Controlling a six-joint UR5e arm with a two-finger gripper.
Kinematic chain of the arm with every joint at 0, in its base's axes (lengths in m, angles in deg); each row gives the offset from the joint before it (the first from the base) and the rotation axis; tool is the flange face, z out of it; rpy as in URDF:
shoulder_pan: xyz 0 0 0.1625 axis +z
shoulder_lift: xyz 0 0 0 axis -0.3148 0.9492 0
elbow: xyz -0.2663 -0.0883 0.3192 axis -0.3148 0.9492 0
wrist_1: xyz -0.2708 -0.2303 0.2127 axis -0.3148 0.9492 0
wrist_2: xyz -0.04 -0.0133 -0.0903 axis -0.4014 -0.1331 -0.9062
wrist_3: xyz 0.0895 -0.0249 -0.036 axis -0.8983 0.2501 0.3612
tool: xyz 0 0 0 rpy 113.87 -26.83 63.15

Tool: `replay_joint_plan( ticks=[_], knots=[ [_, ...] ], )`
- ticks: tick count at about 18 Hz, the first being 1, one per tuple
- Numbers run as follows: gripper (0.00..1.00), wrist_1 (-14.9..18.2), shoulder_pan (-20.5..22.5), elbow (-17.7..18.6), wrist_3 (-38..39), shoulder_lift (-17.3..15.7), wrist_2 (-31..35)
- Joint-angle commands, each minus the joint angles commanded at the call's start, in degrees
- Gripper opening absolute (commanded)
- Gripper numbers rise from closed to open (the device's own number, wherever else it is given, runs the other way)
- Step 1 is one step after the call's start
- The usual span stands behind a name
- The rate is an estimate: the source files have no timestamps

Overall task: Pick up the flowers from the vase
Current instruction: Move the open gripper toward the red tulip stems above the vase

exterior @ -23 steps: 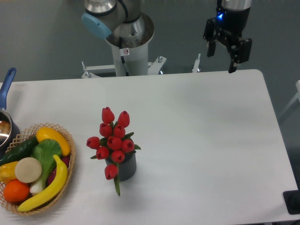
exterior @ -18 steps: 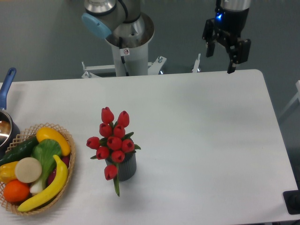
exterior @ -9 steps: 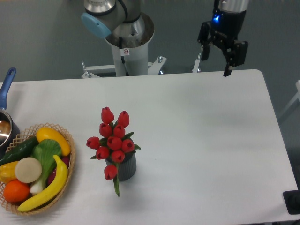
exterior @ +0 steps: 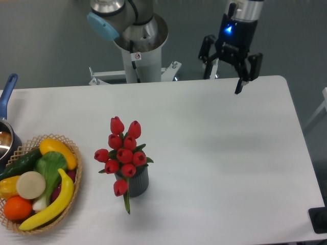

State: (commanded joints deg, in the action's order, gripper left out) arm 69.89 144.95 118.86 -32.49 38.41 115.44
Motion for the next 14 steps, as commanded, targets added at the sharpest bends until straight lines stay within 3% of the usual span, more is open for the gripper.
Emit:
replay_joint_plan(
  ticks=[8,12,14],
  knots=[
    [1.00,-1.51,-2.19,0.36,3.45,2.02,-3.88],
    [1.00,-7.82,-5.80,1.76,3.62,4.22,-3.96],
    [1.00,-8.02,-6.33,2.03,4.06,4.74,-3.79]
  ],
)
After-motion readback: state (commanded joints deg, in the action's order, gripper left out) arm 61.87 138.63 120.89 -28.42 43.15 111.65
